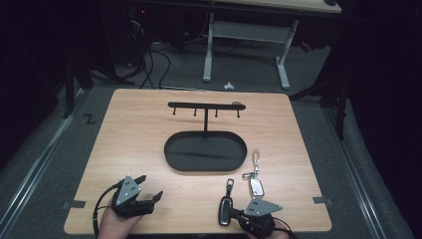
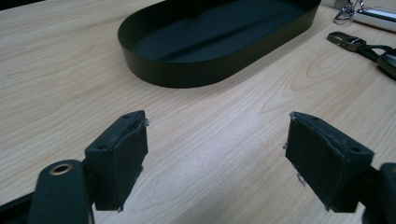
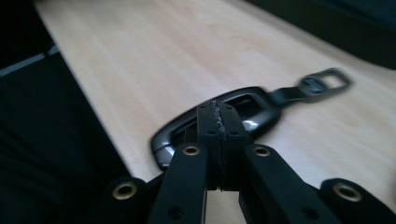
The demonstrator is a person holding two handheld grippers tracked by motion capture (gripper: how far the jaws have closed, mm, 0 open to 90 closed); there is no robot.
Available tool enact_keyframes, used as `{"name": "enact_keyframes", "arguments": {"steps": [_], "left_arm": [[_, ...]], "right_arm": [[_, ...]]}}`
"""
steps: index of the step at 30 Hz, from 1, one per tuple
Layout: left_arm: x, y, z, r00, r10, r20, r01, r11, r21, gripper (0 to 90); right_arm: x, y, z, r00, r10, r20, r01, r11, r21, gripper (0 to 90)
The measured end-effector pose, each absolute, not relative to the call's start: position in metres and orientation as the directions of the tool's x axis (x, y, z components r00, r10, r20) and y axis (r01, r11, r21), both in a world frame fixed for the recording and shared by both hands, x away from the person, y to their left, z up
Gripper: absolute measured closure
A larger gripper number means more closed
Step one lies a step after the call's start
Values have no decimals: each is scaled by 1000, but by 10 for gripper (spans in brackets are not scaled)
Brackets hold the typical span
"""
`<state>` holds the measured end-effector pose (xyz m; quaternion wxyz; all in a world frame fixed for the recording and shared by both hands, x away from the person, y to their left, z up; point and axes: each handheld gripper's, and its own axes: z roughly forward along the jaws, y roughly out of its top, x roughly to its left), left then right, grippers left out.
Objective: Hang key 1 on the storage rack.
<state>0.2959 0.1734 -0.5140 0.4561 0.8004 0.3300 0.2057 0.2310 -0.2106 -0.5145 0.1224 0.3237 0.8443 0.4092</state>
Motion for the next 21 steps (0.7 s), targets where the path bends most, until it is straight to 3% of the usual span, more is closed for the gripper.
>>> {"name": "enact_keyframes", "arguments": {"steps": [7, 21], "left_arm": [[298, 169, -514, 707, 707, 30, 337, -373, 864, 213], [298, 171, -514, 704, 709, 25, 341, -369, 865, 213]], "right_arm": [[229, -197, -521, -784, 617, 61, 442, 487, 754, 900], [240, -230, -520, -712, 701, 45, 488, 446, 750, 900]]}}
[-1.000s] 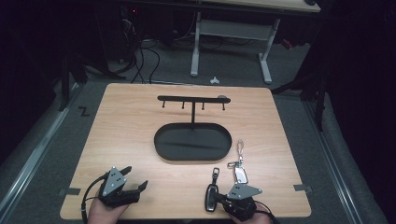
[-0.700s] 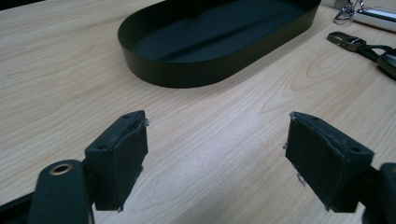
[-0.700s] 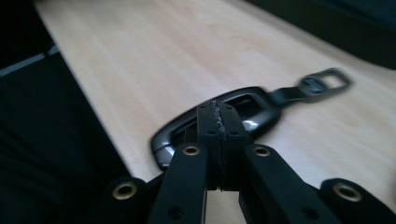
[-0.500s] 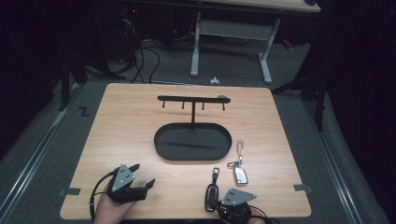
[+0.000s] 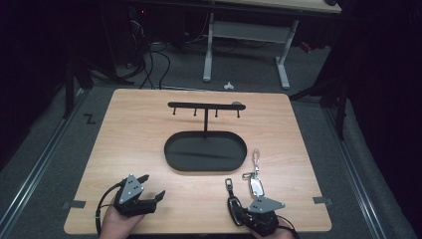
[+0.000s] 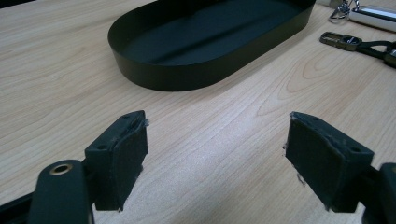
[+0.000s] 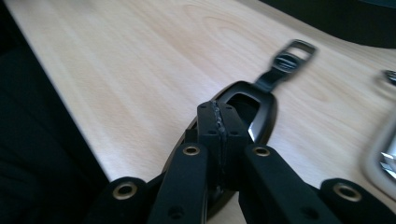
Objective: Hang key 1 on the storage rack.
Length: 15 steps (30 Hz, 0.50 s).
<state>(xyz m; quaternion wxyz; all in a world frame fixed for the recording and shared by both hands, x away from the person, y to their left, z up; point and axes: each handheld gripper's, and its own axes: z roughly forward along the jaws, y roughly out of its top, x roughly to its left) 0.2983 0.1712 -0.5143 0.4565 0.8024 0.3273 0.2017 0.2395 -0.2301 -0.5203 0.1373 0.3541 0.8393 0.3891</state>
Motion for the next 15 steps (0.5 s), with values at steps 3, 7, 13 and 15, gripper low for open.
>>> {"name": "enact_keyframes", "arguments": {"steps": [3, 7, 13, 15], "left_arm": [[298, 172, -514, 702, 712, 25, 342, -367, 865, 213], [295, 177, -515, 693, 721, 28, 345, -366, 864, 213], [283, 194, -515, 662, 749, 33, 361, -358, 861, 213], [277, 202, -516, 643, 765, 27, 374, -345, 861, 213]], "right_arm": [[241, -235, -520, -701, 711, 54, 498, 433, 751, 900], [242, -240, -510, -689, 722, 56, 478, 395, 784, 900], [256, -239, -505, -668, 741, 62, 485, 370, 792, 900], [263, -235, -504, -659, 749, 63, 493, 367, 789, 900]]}}
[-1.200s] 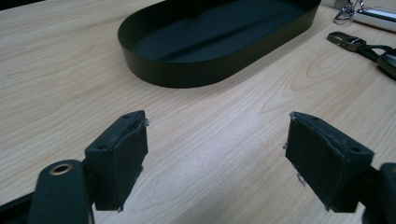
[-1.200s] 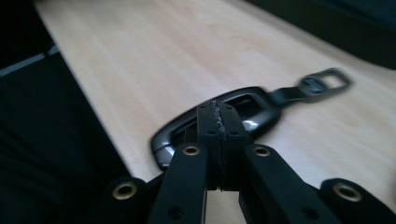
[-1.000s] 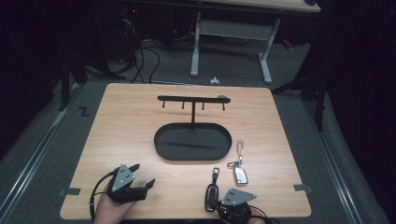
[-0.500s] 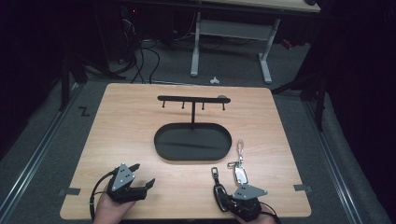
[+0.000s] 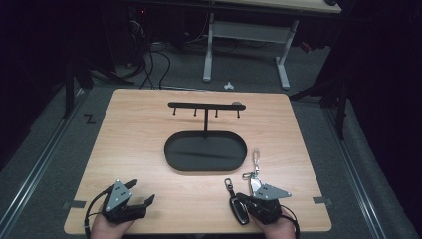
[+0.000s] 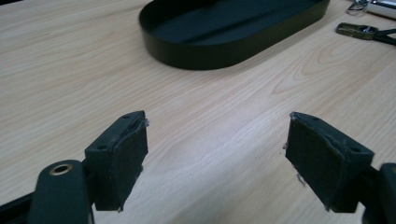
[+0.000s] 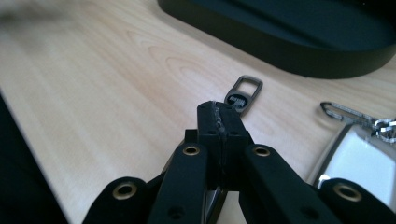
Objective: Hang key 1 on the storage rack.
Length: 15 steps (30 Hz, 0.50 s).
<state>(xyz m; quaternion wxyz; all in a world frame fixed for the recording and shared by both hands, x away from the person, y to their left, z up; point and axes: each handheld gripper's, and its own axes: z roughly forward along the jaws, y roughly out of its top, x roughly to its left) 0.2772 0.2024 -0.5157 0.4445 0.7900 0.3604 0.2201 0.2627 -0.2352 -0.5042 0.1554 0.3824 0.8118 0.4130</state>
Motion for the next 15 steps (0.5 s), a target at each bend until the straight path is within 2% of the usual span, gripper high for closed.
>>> {"name": "enact_keyframes", "arguments": {"steps": [5, 15], "left_arm": [[264, 221, -515, 597, 802, 31, 392, -325, 861, 214], [255, 231, -515, 569, 821, 35, 401, -314, 861, 214]], "right_arm": [[288, -222, -505, -601, 799, 8, 538, 397, 744, 900], [306, -216, -517, -609, 792, 35, 592, 425, 684, 900]]}}
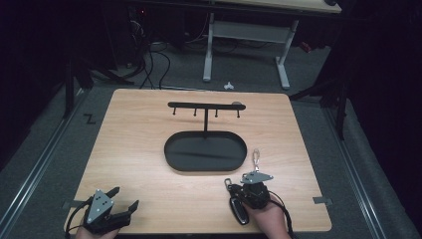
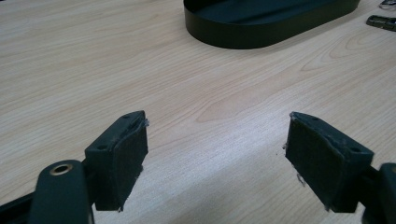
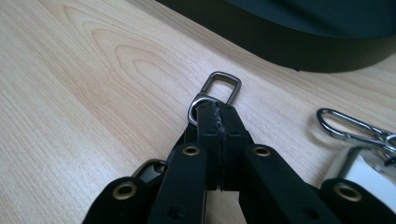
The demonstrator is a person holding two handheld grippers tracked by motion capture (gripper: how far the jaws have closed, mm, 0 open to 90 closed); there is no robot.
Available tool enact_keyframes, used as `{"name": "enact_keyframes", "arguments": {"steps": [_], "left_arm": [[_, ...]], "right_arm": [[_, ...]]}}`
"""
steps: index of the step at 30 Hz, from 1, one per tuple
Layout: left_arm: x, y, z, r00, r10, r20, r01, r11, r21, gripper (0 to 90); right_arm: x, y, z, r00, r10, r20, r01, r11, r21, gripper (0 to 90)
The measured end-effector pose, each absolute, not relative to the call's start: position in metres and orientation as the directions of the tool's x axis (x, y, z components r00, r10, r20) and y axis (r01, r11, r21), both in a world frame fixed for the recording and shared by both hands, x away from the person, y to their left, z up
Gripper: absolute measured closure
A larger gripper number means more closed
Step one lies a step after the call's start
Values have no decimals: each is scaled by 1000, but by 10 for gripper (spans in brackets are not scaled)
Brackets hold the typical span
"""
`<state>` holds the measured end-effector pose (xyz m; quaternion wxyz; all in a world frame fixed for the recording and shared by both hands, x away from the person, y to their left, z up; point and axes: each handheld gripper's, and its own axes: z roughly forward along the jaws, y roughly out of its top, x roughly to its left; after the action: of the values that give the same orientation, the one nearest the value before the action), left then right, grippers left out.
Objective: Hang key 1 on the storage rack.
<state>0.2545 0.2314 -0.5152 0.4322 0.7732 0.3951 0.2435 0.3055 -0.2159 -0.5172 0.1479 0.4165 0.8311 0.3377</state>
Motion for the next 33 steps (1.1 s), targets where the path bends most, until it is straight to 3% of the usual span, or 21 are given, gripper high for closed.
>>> {"name": "enact_keyframes", "arguments": {"steps": [11, 18, 33], "left_arm": [[246, 237, -516, 558, 829, 42, 409, -319, 855, 214], [245, 235, -516, 559, 828, 46, 403, -321, 857, 214], [263, 212, -515, 606, 792, 76, 374, -368, 851, 211]], "right_arm": [[312, -199, -518, -651, 758, 40, 572, 455, 682, 900], [312, -208, -513, -624, 780, 46, 573, 416, 706, 832], [301, -227, -507, -568, 822, 47, 590, 366, 720, 806]]}}
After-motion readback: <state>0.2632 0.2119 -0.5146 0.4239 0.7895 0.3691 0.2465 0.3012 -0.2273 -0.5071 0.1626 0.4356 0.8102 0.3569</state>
